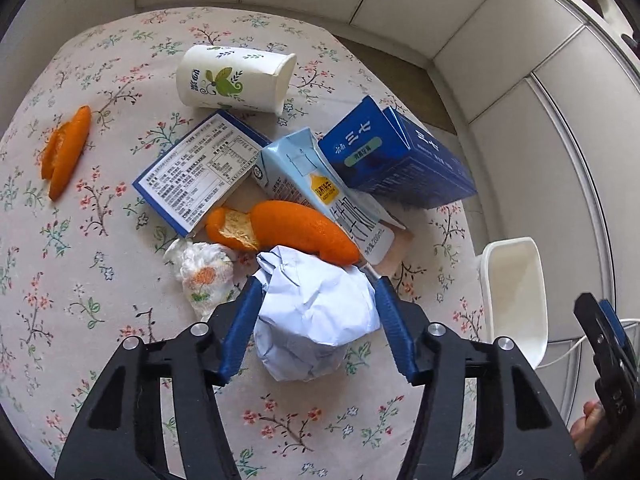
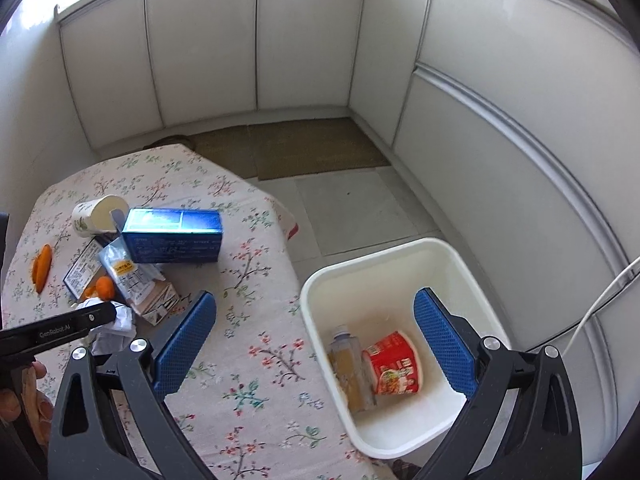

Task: Collect trash
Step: 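Grasp the crumpled white paper ball with the left tool, then grasp the orange peel with the right tool while the left tool holds the paper ball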

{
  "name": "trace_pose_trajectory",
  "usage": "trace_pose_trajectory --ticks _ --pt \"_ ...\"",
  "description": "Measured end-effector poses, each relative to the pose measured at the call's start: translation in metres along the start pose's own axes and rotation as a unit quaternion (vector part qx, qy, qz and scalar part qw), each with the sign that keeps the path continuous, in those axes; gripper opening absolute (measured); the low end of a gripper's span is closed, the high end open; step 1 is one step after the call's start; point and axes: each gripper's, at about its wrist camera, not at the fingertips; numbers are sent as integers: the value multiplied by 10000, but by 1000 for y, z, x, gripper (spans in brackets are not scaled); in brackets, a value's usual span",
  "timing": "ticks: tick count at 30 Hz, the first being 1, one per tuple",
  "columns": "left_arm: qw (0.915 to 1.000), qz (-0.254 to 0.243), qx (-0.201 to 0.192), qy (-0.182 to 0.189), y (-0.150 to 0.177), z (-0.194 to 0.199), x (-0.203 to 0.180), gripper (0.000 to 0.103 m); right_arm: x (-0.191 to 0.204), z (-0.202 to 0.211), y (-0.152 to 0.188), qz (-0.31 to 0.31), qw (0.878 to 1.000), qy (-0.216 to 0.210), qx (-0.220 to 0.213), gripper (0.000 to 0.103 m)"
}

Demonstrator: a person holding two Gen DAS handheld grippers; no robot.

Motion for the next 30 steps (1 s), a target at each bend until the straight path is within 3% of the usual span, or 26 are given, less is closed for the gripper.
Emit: trace_pose_trajectory --ticks 7,11,15,17,19,22,30 --pt "9989 -22 -468 93 13 48 14 54 20 -13 1 150 9971 -618 411 96" --pt "9950 153 -990 24 18 91 36 54 47 -35 4 225 9831 -1503 1018 96" --pt "9899 357 -1373 -58 26 126 59 54 86 -51 6 441 9759 -1753 1221 95" --pt "9882 464 -1460 -61 28 135 70 54 106 -56 7 594 9737 -1825 1228 91" --pt "9875 500 -1489 -105 30 140 77 54 130 -59 7 867 9710 -1856 1231 75" --pt "9878 529 -1454 -146 31 140 87 55 158 -69 8 1124 9667 -1855 1356 59" --pt "9890 607 -1333 -213 39 138 111 55 185 -103 5 1200 9627 -1776 1650 40"
Point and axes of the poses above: each gripper's, at about its wrist camera, not at the fingertips, and z roughly against the way its jaws point, x to its left, y to its underside, and after that the axes turned 12 degrees about x, right-handed
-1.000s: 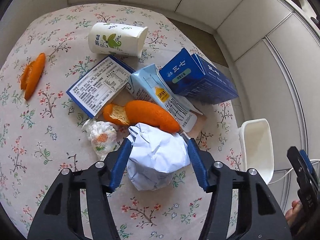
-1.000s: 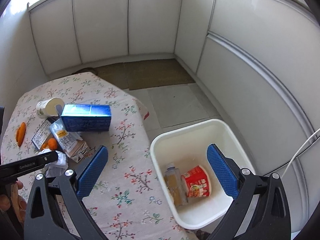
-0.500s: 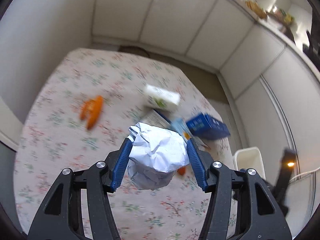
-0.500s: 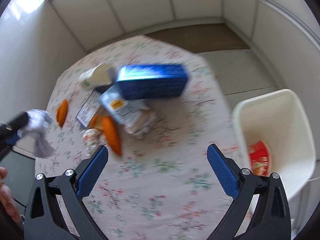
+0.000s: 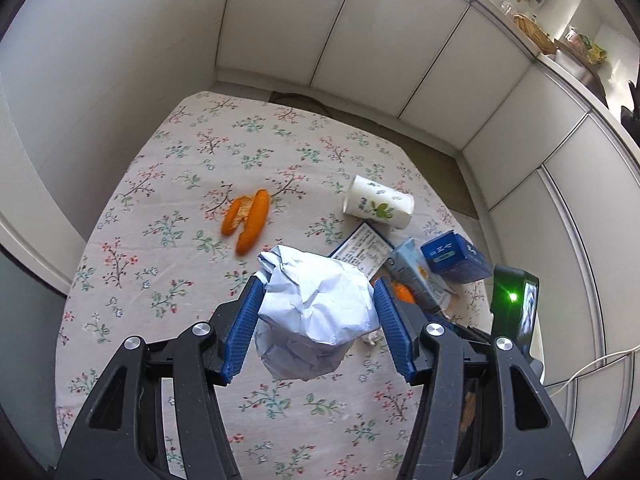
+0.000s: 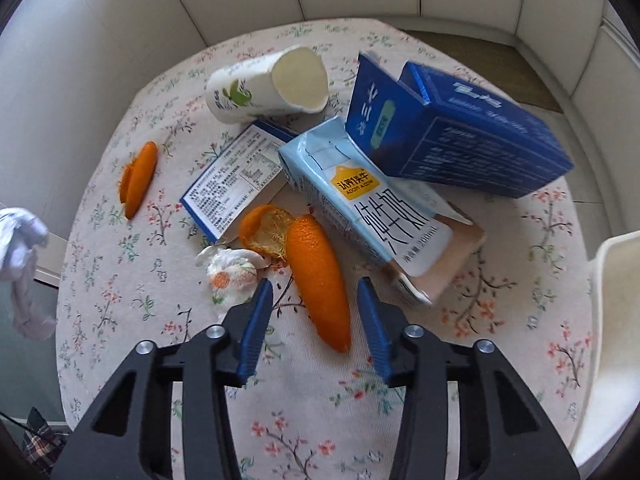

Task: Collect trash
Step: 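Grasp the orange peel with the right tool while the left tool holds the paper ball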

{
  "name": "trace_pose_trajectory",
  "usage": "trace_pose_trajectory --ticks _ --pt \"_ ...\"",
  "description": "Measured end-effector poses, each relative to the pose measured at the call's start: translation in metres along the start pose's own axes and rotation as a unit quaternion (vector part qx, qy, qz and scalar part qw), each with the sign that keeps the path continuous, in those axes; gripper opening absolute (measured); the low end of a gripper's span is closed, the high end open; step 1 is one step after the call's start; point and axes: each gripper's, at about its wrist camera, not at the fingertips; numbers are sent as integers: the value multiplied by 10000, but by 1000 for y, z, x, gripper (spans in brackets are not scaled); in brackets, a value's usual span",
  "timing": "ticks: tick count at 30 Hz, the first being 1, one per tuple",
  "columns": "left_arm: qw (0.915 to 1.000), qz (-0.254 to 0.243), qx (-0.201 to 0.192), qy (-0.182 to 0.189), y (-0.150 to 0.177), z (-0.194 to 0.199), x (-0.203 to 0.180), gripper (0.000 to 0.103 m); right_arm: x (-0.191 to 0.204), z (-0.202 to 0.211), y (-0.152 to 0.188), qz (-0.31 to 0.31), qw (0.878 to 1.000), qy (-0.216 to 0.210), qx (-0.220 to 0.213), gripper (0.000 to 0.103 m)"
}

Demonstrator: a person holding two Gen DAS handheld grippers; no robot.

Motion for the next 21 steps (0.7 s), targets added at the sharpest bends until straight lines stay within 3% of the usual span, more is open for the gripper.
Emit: trace_pose_trajectory --ticks 3,7,21 --pt "10000 4 37 -5 1 -2 4 55 -1 -10 -6 -51 9999 -104 83 36" --pt "10000 22 58 -53 3 -6 7 55 0 -9 -9 0 9998 -199 59 17" --pt "9998 24 -140 -103 0 -1 -3 55 -1 60 3 170 9956 -459 -801 13"
Point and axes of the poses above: each gripper's, at about its wrist camera, not at the fingertips, and z roughly against the way its jaws point, x to its left, y to its underside, and after that the axes turned 12 degrees about x, right-handed
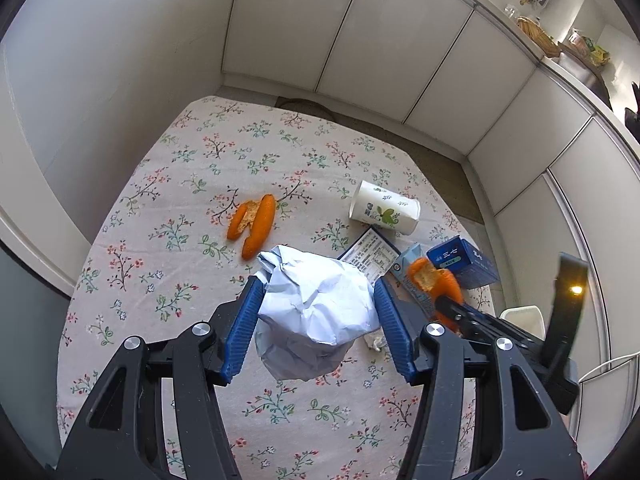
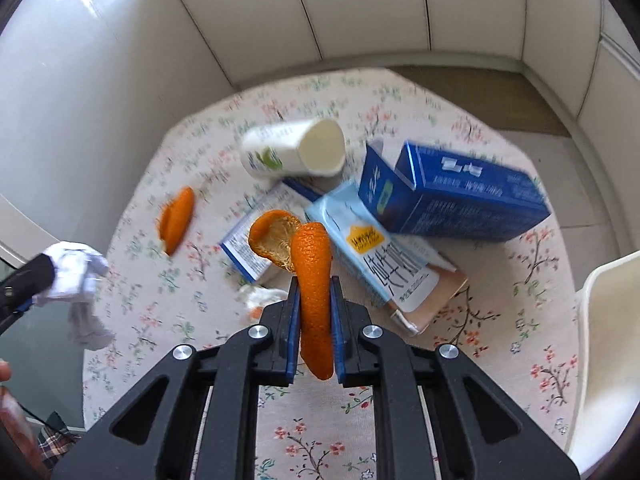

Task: Collect trash
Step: 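Grasp the orange peel with the right tool while the left tool holds the paper ball, then drop the orange peel into the bin with the right tool while left tool holds ball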

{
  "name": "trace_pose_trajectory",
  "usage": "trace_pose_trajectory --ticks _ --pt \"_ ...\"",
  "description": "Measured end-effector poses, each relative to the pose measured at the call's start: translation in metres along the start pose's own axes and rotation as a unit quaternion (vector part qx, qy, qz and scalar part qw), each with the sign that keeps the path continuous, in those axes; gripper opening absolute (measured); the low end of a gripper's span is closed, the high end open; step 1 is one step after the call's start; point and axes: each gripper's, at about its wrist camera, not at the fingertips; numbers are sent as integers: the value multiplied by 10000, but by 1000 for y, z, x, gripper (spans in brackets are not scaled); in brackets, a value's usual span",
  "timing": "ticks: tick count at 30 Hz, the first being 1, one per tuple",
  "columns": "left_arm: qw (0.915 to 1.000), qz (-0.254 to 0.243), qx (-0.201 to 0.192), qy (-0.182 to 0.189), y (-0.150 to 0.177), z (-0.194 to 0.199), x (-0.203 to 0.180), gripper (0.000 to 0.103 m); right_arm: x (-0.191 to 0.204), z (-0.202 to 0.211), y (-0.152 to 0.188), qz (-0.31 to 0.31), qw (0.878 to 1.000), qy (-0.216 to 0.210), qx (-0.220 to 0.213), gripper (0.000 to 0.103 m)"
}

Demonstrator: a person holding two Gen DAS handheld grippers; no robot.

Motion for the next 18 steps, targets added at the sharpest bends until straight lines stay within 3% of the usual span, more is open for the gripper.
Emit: trace_pose_trajectory --ticks 12,18 --pt "9995 -178 -253 104 -4 9 -30 55 -15 51 8 -57 9978 75 -659 13" --pt "9984 -321 -423 215 -6 16 -53 55 -27 83 17 -62 9923 398 -1170 13"
Point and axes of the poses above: each gripper's, at about its wrist camera, not at the fingertips, and z roughly against the way its jaws point, x to its left, y to its underside, and after that the axes turned 12 degrees about x, right-handed
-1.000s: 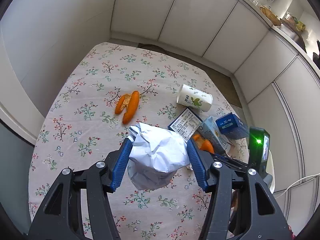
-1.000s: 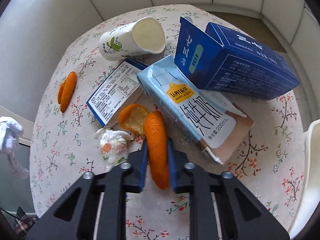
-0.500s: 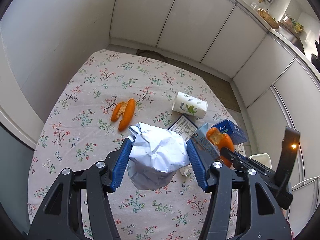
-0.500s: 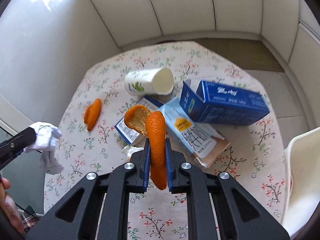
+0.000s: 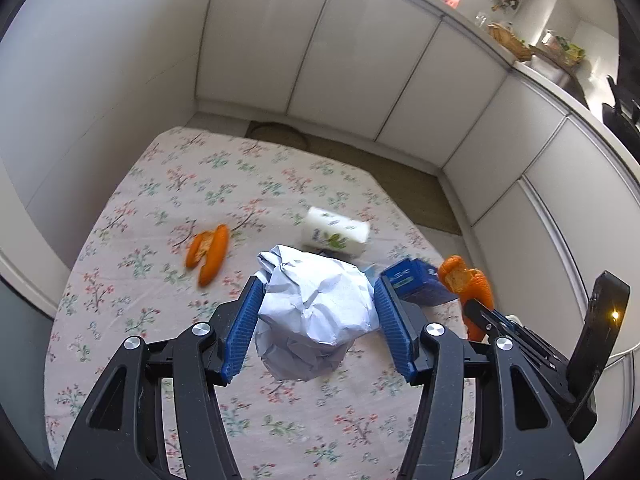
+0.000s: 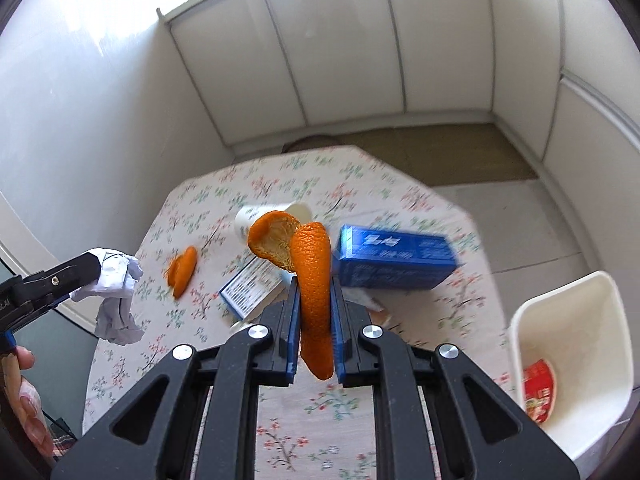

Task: Collect trash
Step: 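Drop the orange peel into the bin with the right tool while left tool holds ball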

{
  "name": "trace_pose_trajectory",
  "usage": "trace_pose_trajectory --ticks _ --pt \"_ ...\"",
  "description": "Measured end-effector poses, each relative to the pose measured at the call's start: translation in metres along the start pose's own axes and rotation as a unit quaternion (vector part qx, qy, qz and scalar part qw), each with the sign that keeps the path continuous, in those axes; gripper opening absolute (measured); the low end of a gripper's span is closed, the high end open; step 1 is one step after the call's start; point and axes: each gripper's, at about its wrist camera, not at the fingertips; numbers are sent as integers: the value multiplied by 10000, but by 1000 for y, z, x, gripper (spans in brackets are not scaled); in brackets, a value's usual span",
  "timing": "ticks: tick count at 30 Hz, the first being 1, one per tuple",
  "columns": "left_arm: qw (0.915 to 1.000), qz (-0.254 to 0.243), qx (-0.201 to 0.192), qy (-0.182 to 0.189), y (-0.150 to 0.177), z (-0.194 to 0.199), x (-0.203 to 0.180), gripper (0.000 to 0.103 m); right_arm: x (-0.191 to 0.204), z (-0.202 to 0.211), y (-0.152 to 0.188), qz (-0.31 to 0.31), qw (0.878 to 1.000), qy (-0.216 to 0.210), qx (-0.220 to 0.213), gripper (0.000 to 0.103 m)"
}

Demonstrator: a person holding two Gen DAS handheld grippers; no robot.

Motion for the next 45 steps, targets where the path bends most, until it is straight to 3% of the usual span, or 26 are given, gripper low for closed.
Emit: trace_pose_trajectory --ticks 15,25,33,36,38,40,45 --pt "9972 -441 -456 401 -2 5 -61 55 -54 60 9 -190 9898 998 -996 13" --pt "9941 -734 -472 642 2 -7 -110 55 -107 83 17 -629 9786 1608 -1118 13" --pt "9896 -1034 -420 902 11 -15 -157 55 -153 92 38 -1002 9647 2325 -721 14" --pt "9870 -1132 -421 1065 12 -19 -178 55 -165 100 46 -1093 9607 2439 -753 18" --pt "9845 -1218 -419 1187 14 -21 -192 55 -173 108 51 -1126 9561 2570 -845 31" --pt "9820 -1311 -398 1301 16 -24 -207 55 -178 117 57 -1167 9502 2713 -996 51" --pt "9751 -1533 -280 1577 26 -36 -242 55 -196 136 69 -1257 9329 3122 -1282 70"
Point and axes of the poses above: each gripper's, at about its wrist camera, not at the fingertips, and z roughly against the way its jaws point, x to its left, y to its underside, and after that the axes turned 12 degrees about x, right-handed
